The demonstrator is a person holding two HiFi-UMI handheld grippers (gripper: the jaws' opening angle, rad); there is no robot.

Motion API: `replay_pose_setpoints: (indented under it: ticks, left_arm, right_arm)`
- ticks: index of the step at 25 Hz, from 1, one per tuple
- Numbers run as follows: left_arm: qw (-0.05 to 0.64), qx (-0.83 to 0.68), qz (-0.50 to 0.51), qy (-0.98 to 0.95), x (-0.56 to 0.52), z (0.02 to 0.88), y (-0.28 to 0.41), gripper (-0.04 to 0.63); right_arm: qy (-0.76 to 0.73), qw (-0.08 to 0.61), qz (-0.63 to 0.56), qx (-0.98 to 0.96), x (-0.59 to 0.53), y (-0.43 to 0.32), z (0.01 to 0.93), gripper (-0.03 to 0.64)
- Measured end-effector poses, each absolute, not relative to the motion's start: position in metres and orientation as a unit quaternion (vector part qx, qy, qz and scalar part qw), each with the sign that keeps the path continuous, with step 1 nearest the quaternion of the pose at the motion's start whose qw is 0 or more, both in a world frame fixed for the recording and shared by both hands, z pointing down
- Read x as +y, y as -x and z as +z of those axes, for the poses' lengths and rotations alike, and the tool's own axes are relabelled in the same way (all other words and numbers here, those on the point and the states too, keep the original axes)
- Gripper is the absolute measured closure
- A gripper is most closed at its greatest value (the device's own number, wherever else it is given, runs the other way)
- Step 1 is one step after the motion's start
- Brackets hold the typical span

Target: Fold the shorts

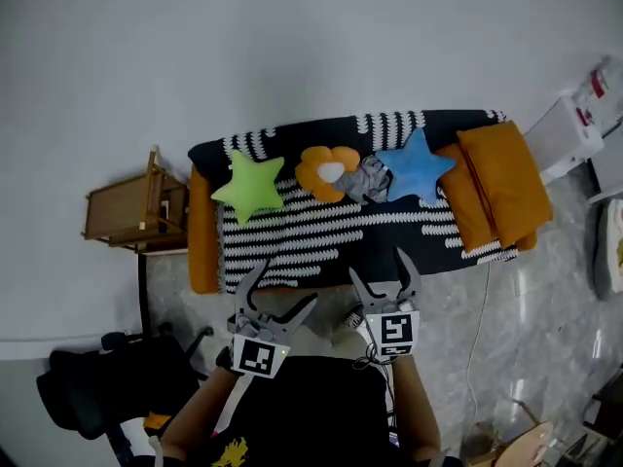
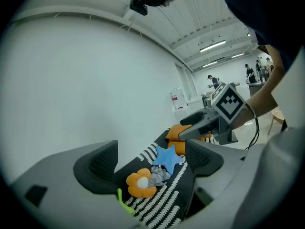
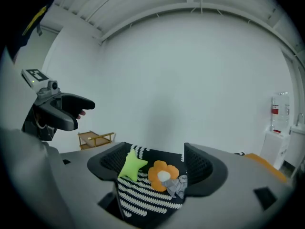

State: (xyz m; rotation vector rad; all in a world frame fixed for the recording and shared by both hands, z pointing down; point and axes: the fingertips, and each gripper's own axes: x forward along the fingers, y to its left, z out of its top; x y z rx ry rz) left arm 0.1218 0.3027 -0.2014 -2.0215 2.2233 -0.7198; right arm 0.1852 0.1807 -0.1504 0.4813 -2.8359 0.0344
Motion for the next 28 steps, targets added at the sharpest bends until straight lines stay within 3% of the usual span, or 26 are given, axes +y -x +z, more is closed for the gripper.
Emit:
replay_pose_setpoints:
  ticks: [4,9,15,22,28]
  left_arm:
    - [0.013,0.720,-0.222,0.657,0.249,-0.193,-0.098,0.144]
    - [-0.011,0.719,-0.186,0.669,0.187,-0.174,-0.065,0.144]
    - [-0.015,0.694,-0.158,0.702,0.124,-0.157,-0.014,0.144]
    - [-0.094,0.692,-0.135,0.703,0.053,-0.063,0.061,0.147]
    - [-0.137,0.659,-0.214,0.708,0.004,0.042,0.076,0.156]
  right_arm:
    - [-0.159,0.144,0.008,-0.977,0.134,-0.175,-0.139,0.241]
    - [-0.165,0.214,-0.005,-0.963,0.086,-0.168,-0.105,0.247]
    - [-0.212,0.239,-0.017,-0.947,0.043,-0.129,-0.123,0.261]
    - [-0.199,0.312,-0.050,-0.928,-0.008,-0.077,-0.065,0.266]
    - [-0.186,0.328,-0.020,-0.926,-0.072,-0.044,0.028,0.293]
